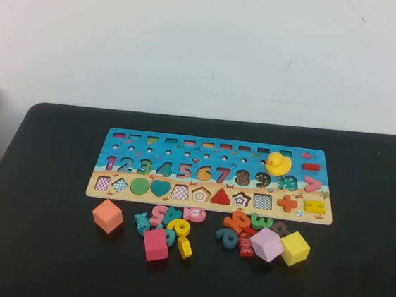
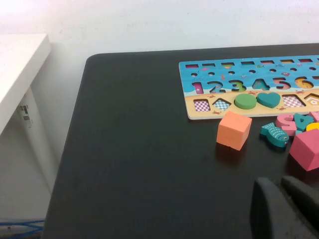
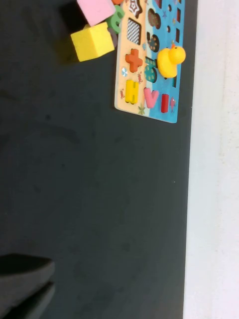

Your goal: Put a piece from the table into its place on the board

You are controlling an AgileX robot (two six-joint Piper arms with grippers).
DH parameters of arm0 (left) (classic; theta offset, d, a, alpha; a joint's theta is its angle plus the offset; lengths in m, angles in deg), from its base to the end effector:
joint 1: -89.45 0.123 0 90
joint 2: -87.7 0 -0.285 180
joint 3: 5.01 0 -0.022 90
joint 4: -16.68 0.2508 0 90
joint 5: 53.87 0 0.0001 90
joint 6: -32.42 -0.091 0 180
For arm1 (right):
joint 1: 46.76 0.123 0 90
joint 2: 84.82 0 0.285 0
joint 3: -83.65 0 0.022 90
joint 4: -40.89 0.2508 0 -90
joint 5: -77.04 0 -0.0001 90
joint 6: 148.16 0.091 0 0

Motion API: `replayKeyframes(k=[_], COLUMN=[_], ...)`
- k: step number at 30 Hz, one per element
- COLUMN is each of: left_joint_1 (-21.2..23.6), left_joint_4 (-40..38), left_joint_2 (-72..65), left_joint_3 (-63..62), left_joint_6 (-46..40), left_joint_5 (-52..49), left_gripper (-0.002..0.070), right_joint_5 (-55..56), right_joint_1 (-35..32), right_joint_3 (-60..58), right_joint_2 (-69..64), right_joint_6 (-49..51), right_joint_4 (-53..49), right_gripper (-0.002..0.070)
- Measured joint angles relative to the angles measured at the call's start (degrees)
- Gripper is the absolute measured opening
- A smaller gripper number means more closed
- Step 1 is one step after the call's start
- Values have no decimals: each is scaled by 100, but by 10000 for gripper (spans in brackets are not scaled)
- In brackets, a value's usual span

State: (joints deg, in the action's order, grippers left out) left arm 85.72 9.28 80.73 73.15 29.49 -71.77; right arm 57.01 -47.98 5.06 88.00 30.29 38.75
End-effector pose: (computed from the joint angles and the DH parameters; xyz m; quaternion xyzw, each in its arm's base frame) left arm 0.0534 -0.0071 0.1804 0.0097 0.7819 -0.0581 0.6206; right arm 0.0532 -0.0023 0.1742 -0.0124 0.7974 -0.0303 0.6025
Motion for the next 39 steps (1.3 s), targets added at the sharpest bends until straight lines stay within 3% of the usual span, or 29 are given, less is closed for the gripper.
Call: replayKeyframes(k=[14, 39], left_joint_1=[0, 0], left_joint_4=[11, 741], left_joint_2=[0, 0], left_joint_3=[0, 0], left_joint_6=[0, 68], left_joint_5=[-9, 32], left_gripper=[-2, -2], right_joint_5=[0, 0], right_joint_1=[0, 0], right_joint_3=[0, 0], right_joint_2=[0, 0], right_joint_6=[0, 0], right_joint_4=[0, 0], right_gripper=[19, 19])
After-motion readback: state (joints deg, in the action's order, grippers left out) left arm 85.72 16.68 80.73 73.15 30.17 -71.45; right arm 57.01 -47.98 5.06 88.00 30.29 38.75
